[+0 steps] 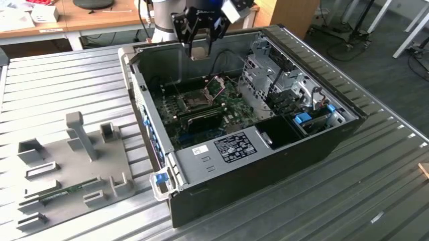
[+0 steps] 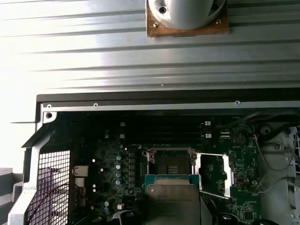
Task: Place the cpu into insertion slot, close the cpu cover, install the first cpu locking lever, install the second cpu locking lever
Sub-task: 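Place the cpu into insertion slot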
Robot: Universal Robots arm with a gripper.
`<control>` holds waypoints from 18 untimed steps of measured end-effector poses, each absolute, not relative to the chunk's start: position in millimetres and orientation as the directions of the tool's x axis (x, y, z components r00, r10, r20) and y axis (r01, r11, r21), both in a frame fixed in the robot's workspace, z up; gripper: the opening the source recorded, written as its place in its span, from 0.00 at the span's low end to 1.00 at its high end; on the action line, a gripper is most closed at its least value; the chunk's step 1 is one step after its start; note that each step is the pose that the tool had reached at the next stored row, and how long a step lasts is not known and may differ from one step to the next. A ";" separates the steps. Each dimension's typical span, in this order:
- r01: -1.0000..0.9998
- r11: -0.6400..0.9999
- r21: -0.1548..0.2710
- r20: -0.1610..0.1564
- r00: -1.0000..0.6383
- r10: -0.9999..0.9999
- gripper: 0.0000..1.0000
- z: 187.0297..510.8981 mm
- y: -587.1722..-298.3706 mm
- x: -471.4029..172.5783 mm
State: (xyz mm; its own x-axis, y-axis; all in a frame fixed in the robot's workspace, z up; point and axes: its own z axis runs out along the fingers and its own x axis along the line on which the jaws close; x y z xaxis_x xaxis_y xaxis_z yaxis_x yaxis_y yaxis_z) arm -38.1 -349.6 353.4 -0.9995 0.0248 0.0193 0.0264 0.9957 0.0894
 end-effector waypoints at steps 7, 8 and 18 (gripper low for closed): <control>0.026 0.996 0.089 0.019 -1.000 0.025 0.54 350.0 -349.6 -38.1; 0.026 0.996 0.089 0.019 -1.000 0.025 0.54 349.9 -349.6 -38.1; 0.026 0.996 0.089 0.019 -1.000 0.025 0.54 348.1 -349.6 -38.1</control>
